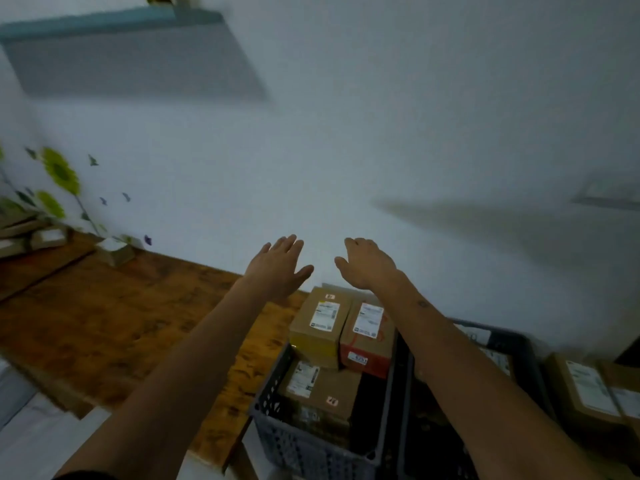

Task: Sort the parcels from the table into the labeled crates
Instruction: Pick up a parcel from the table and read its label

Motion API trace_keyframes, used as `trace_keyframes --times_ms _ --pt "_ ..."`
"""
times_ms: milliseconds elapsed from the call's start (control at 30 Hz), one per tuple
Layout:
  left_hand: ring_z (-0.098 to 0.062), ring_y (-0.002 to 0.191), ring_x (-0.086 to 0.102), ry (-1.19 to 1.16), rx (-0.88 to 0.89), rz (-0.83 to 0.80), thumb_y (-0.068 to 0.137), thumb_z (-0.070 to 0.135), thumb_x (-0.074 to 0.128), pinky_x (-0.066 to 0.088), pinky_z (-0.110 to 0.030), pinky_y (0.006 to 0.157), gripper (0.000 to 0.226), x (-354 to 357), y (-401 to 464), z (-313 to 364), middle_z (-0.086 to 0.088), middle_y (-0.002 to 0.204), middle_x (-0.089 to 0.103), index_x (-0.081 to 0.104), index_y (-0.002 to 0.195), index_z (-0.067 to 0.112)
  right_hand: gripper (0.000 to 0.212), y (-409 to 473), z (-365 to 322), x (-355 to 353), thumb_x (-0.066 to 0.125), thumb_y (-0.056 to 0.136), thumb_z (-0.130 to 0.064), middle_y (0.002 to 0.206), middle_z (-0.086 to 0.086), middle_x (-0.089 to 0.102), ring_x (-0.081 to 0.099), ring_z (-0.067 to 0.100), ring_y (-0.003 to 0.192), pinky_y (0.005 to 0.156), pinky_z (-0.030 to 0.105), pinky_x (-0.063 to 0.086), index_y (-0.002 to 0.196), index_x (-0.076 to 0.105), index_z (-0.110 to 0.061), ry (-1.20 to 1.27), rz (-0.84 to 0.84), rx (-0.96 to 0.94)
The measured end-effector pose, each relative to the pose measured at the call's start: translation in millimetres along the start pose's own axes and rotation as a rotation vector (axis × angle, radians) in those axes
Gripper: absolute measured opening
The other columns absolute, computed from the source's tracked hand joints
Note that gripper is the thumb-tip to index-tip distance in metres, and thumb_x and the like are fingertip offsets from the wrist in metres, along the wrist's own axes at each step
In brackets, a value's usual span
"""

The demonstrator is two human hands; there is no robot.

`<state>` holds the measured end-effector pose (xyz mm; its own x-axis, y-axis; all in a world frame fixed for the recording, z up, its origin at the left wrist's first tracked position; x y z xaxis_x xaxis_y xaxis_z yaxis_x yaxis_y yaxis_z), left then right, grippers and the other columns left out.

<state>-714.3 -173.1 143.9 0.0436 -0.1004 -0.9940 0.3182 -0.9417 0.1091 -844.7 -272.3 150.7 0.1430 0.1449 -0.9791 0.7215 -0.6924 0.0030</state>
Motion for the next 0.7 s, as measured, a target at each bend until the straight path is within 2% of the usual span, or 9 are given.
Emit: trace_keyframes --times_ms 233,533,700 --pt "-0.023 0.154 0.015 -0.019 -0.114 0.11 0.104 0.053 0.034 0.014 -0.042 0.125 0.07 -85 -44 -80 -0.007 0.167 0.016 0.018 0.159 0.012 0.057 -1 -111 -58 0.038 0.106 -0.04 0.154 0.015 0.04 0.038 0.032 0.14 0.108 0.047 0.041 0.153 0.033 -0.008 -0.019 0.107 -0.127" --pt "-0.023 0.153 0.018 0.103 -0.346 0.176 0.104 0.054 0.034 0.016 -0.043 0.123 0.071 -172 -172 -263 -0.007 0.166 0.017 0.018 0.158 0.013 0.059 0 -355 -83 0.041 0.106 -0.041 0.158 0.014 0.038 0.037 0.032 0.143 0.112 0.047 0.038 0.155 0.031 -0.009 0.028 0.183 -0.394" --pt "-0.023 0.152 0.019 0.124 -0.493 0.175 0.103 0.057 0.034 0.02 -0.043 0.121 0.072 -193 -238 -360 -0.005 0.167 0.015 0.016 0.159 0.015 0.054 3 -470 -76 0.04 0.105 -0.039 0.152 0.015 0.044 0.042 0.033 0.137 0.107 0.046 0.042 0.15 0.037 -0.009 0.043 0.192 -0.521"
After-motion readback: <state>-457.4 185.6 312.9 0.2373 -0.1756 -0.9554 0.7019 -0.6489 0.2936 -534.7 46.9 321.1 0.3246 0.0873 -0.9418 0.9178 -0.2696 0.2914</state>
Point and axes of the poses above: each hand's wrist, its own y-axis towards the middle knuckle, its own x-axis out of the palm, z = x × y, the point moved 8 cm from there along y, towards the middle knuckle
